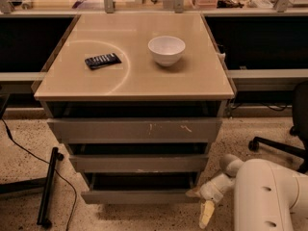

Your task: Open bottom drawer

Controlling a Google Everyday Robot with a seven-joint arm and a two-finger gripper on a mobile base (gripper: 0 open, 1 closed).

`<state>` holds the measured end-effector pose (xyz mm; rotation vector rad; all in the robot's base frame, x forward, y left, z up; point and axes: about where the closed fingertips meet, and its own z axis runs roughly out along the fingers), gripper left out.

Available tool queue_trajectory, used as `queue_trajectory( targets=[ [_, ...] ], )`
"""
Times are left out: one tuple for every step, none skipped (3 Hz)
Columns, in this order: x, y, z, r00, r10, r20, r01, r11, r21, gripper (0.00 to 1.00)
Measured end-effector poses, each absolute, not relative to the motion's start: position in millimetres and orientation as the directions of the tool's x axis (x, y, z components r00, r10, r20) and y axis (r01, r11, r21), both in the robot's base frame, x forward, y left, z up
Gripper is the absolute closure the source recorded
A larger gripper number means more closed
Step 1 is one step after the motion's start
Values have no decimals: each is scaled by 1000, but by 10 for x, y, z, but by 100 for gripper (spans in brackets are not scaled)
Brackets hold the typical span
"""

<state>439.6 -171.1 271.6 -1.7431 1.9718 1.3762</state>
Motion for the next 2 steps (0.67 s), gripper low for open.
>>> queue_trajectory(
  targets=[
    [4369, -1684, 2706, -303, -693, -654, -849, -115, 515, 0],
    [4556, -1709, 2725, -311, -621, -720, -899, -54, 434, 0]
  ],
)
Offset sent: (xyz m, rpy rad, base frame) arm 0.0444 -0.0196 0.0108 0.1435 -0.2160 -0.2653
